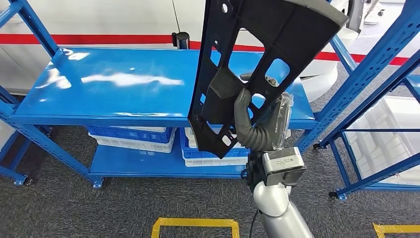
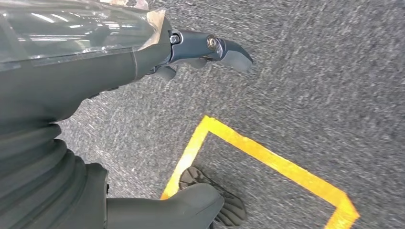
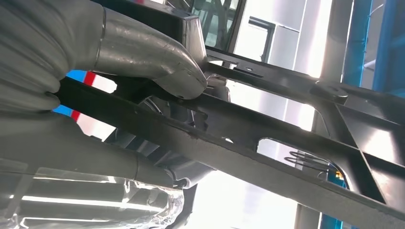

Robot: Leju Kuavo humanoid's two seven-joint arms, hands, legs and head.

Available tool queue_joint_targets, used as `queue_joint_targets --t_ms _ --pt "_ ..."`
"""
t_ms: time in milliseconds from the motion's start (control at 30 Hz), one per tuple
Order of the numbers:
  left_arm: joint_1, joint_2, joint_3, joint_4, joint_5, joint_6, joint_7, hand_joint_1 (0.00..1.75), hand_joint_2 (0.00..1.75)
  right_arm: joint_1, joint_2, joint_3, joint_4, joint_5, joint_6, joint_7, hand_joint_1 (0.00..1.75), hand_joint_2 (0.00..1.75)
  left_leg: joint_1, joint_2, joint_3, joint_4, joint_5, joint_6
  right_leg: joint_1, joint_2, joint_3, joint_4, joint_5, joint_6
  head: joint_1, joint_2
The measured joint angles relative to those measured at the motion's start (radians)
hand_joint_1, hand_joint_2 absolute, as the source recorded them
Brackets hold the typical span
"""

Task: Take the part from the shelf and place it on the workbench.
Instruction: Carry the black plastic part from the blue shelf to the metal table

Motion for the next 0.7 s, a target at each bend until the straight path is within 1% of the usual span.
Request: queue_joint_targets --t_ms 33,67,100,133,167,200,233,267,300,333,367,400,433,467,500,533,567,600,633,667,700 --pt "0.000 0.000 0.000 0.000 0.001 -0.005 -0.001 0.00 1.75 -0.001 0.000 0.000 0.000 -0.003 0.001 -0.002 1.75 1.75 0.000 0.000 -0.009 0.000 0.010 -0.003 0.000 0.000 0.055 -0.068 0.019 0.003 0.000 0.000" --pt "0.000 0.001 0.001 0.000 0.001 -0.011 -0.003 0.00 1.75 -0.004 0.000 0.000 0.000 -0.006 0.001 -0.003 1.75 1.75 0.000 -0.001 -0.016 0.000 0.019 -0.008 0.001 0.000 0.117 -0.156 0.024 -0.001 0.000 0.000" --pt "0.000 0.001 0.001 0.000 0.001 -0.019 -0.005 0.00 1.75 -0.007 0.000 0.000 0.000 -0.007 0.001 -0.005 1.75 1.75 0.001 -0.001 -0.021 -0.003 0.030 -0.014 0.006 0.001 0.168 -0.234 0.020 -0.008 -0.001 0.000" --pt "0.001 0.002 0.001 0.000 0.001 -0.027 -0.007 0.00 1.75 -0.010 0.000 0.000 0.000 -0.009 0.001 -0.007 1.75 1.75 0.002 -0.001 -0.022 -0.008 0.041 -0.021 0.011 0.002 0.200 -0.290 0.013 -0.017 -0.001 0.000" --pt "0.001 0.003 0.001 0.000 0.001 -0.036 -0.009 0.00 1.75 -0.012 -0.001 0.000 0.000 -0.009 0.000 -0.008 1.75 1.75 0.003 -0.001 -0.023 -0.016 0.053 -0.028 0.017 0.003 0.213 -0.320 0.007 -0.025 0.000 0.000" --pt "0.003 0.004 0.001 0.000 0.001 -0.044 -0.011 0.00 1.75 -0.013 -0.002 0.000 0.000 -0.010 -0.002 -0.009 1.75 1.75 0.002 -0.001 -0.022 -0.025 0.066 -0.036 0.020 0.005 0.206 -0.327 0.016 -0.032 0.000 0.000" --pt "0.005 0.005 0.001 0.001 0.001 -0.052 -0.013 0.00 1.75 -0.014 -0.004 -0.001 0.000 -0.010 -0.004 -0.010 1.75 1.75 0.003 -0.003 -0.027 -0.030 0.068 -0.041 0.013 0.004 0.200 -0.329 0.029 -0.039 0.000 0.000" --pt "0.006 0.008 0.001 0.001 0.001 -0.059 -0.016 0.00 1.75 -0.015 -0.005 -0.002 0.000 -0.011 -0.006 -0.011 1.75 1.75 0.002 -0.004 -0.036 -0.019 0.048 -0.044 0.007 0.004 0.193 -0.333 0.043 -0.049 -0.001 0.000" --pt "0.008 0.010 0.001 0.001 0.001 -0.066 -0.018 0.00 1.75 -0.016 -0.006 -0.003 0.000 -0.012 -0.008 -0.011 1.75 1.75 0.001 -0.005 -0.049 0.013 0.008 -0.046 0.001 0.002 0.183 -0.336 0.058 -0.060 -0.004 0.000" --pt "0.010 0.013 0.000 0.002 0.000 -0.072 -0.020 0.00 1.75 -0.016 -0.007 -0.004 0.000 -0.012 -0.010 -0.011 1.75 1.75 0.002 -0.006 -0.067 0.069 -0.051 -0.045 -0.002 0.001 0.174 -0.336 0.070 -0.069 -0.007 0.000" --pt "0.012 0.018 0.000 0.002 0.000 -0.079 -0.021 0.00 1.75 -0.016 -0.007 -0.007 0.001 -0.011 -0.013 -0.010 1.75 1.75 0.001 -0.006 -0.084 0.140 -0.108 -0.045 0.002 0.001 0.159 -0.334 0.081 -0.077 -0.009 0.000" --pt "0.013 0.022 0.000 0.002 0.000 -0.086 -0.023 0.00 1.75 -0.015 -0.009 -0.010 0.001 -0.010 -0.016 -0.010 1.75 1.75 0.001 -0.007 -0.096 0.212 -0.144 -0.046 0.006 0.000 0.145 -0.331 0.090 -0.080 -0.011 0.000" --pt "0.014 0.026 0.000 0.002 0.000 -0.093 -0.026 0.00 1.75 -0.013 -0.011 -0.014 0.003 -0.010 -0.020 -0.009 1.75 1.75 0.001 -0.007 -0.102 0.268 -0.154 -0.048 0.008 -0.001 0.131 -0.327 0.099 -0.080 -0.011 0.000" --pt "0.014 0.030 0.000 0.002 0.000 -0.099 -0.029 0.00 1.75 -0.009 -0.013 -0.020 0.005 -0.011 -0.022 -0.009 1.75 1.75 0.001 -0.007 -0.094 0.296 -0.140 -0.049 0.010 -0.001 0.116 -0.321 0.107 -0.079 -0.012 0.000" --pt "0.014 0.033 0.000 0.002 0.001 -0.103 -0.033 0.00 1.75 -0.005 -0.016 -0.028 0.008 -0.015 -0.023 -0.011 1.75 1.75 0.001 -0.006 -0.071 0.291 -0.111 -0.050 0.010 -0.002 0.099 -0.312 0.113 -0.076 -0.012 0.000" --pt "0.014 0.035 0.000 0.002 0.001 -0.107 -0.036 0.00 1.75 0.000 -0.019 -0.036 0.011 -0.019 -0.023 -0.012 1.75 1.75 0.001 -0.007 -0.029 0.251 -0.086 -0.049 0.010 -0.002 0.083 -0.301 0.118 -0.073 -0.012 0.000" --pt "0.014 0.037 0.000 0.002 0.002 -0.110 -0.039 0.00 1.75 0.005 -0.021 -0.045 0.015 -0.026 -0.023 -0.014 1.75 1.75 0.001 -0.007 0.028 0.187 -0.076 -0.049 0.012 -0.001 0.068 -0.289 0.122 -0.069 -0.012 0.000" --pt "0.013 0.039 0.000 0.002 0.003 -0.113 -0.042 0.00 1.75 0.009 -0.024 -0.055 0.020 -0.032 -0.021 -0.017 1.75 1.75 0.000 -0.007 0.081 0.117 -0.082 -0.047 0.014 -0.002 0.056 -0.276 0.125 -0.064 -0.012 0.000" --pt "0.013 0.040 0.000 0.002 0.004 -0.116 -0.044 0.00 1.75 0.012 -0.026 -0.065 0.027 -0.038 -0.020 -0.022 1.75 1.75 -0.002 -0.008 0.120 0.061 -0.097 -0.045 0.017 -0.003 0.048 -0.267 0.129 -0.059 -0.012 0.000" --pt "0.013 0.041 0.000 0.002 0.005 -0.118 -0.046 0.00 1.75 0.014 -0.027 -0.075 0.036 -0.043 -0.017 -0.026 1.75 1.75 -0.005 -0.009 0.141 0.026 -0.110 -0.043 0.019 -0.003 0.040 -0.262 0.136 -0.052 -0.012 0.000" --pt "0.013 0.041 0.000 0.002 0.006 -0.120 -0.049 0.00 1.75 0.018 -0.029 -0.085 0.046 -0.049 -0.014 -0.031 1.75 1.75 -0.006 -0.009 0.140 0.010 -0.115 -0.039 0.021 -0.004 0.034 -0.259 0.144 -0.044 -0.011 0.000"
